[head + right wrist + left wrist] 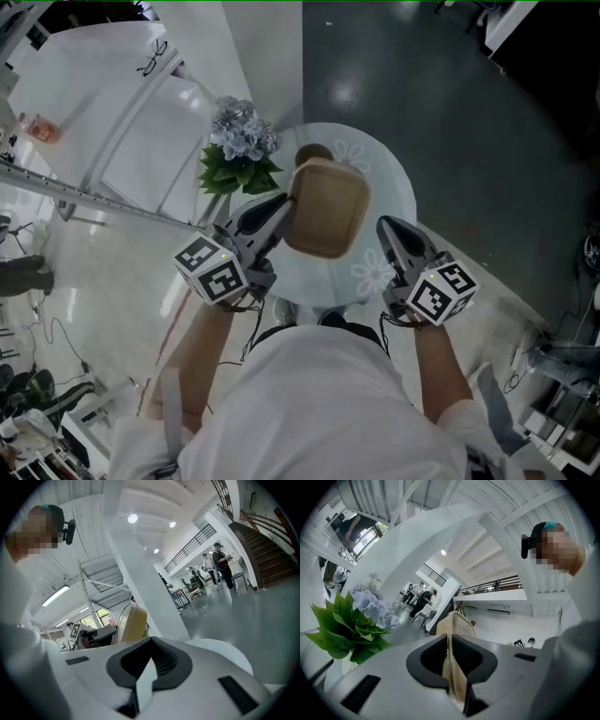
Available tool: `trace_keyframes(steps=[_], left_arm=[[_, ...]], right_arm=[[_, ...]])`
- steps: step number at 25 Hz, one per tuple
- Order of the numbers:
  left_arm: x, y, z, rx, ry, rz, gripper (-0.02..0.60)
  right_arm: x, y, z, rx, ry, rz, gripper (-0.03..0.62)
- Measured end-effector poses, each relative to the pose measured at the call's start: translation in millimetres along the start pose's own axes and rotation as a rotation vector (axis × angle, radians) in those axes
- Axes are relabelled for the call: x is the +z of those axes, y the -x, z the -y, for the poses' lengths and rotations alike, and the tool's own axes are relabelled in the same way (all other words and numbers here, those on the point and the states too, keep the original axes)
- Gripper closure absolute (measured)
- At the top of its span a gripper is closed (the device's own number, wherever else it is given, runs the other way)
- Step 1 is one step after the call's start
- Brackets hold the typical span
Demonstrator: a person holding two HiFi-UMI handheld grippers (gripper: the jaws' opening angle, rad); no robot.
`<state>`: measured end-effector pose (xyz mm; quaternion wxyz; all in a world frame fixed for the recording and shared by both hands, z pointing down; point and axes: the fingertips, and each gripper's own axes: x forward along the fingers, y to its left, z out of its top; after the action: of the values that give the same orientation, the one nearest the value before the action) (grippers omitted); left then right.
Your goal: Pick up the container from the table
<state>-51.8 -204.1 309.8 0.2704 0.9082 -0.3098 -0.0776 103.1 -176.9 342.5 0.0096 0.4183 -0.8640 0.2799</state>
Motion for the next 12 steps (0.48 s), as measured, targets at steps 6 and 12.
trace_keyframes(steps=[6, 12], left_arm=[[-3.3, 1.3, 1.0, 0.004, -0.004, -0.006, 0.532], [-9.5, 4.0, -2.5, 0.015, 0.001, -0.02, 0.532]], right_arm=[[-3.2, 1.5, -0.7, 0.011, 0.002, -0.008, 0.572], [-7.8, 1.5, 0.6, 0.011, -0.004, -0.016, 0.572]])
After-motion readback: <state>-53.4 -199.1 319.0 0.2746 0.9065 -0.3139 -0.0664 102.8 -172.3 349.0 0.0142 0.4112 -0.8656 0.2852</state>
